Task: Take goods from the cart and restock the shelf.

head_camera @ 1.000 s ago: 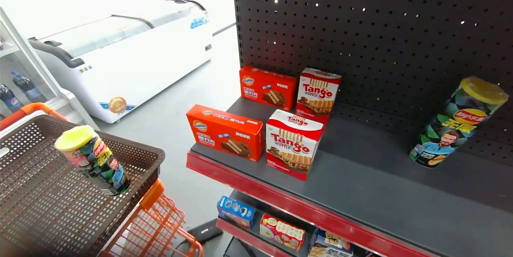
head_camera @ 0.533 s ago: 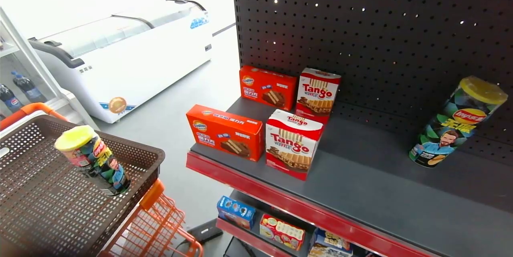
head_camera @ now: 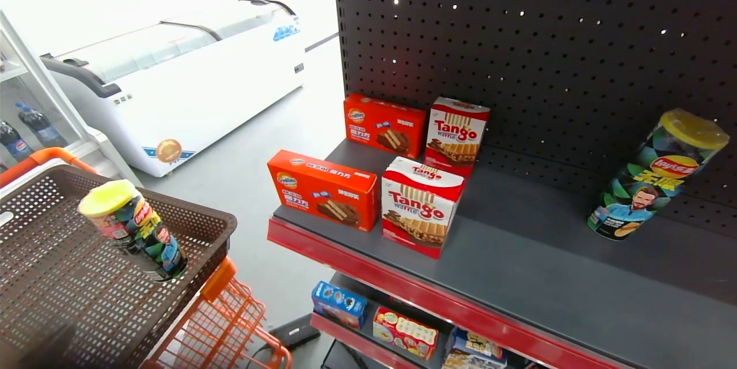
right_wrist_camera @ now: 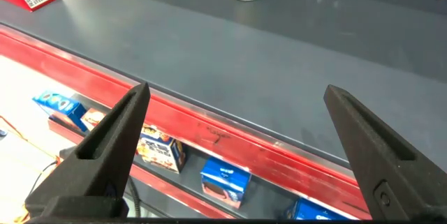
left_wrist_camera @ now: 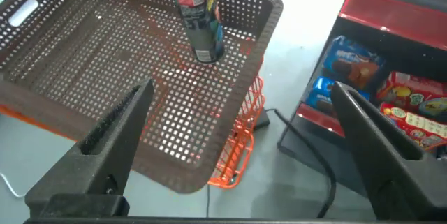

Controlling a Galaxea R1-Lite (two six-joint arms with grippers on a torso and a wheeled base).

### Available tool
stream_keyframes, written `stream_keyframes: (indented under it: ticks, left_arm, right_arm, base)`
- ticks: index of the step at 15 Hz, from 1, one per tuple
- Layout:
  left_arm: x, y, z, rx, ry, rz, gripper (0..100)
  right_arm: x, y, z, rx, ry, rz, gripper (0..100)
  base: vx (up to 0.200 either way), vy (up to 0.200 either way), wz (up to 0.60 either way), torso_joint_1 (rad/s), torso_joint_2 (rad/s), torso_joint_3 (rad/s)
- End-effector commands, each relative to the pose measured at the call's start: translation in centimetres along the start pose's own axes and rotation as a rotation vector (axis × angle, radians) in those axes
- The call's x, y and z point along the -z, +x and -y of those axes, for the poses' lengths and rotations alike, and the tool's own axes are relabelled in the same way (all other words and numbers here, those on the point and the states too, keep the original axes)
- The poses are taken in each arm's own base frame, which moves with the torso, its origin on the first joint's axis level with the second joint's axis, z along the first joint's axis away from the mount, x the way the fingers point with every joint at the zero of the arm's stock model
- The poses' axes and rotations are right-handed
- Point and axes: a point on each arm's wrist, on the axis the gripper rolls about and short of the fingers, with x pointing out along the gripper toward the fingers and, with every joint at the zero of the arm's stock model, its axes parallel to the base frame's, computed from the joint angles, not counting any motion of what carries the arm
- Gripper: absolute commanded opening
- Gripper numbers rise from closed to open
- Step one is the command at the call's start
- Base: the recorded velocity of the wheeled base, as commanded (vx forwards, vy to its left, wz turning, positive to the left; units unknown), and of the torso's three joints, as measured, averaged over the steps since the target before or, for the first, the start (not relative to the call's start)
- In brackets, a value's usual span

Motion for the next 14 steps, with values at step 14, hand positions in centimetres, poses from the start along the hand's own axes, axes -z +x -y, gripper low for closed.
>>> stream_keyframes:
  ticks: [14]
  left_arm:
    - [0.6,20.3,-3.0,-0.133,0.015,-0.066,100]
  right_arm:
    - [0.0,0.0,0.0,0.000,0.000,-0.002,100]
  base:
    - [0.000,0.000,0.00,0.000,0.00,0.000]
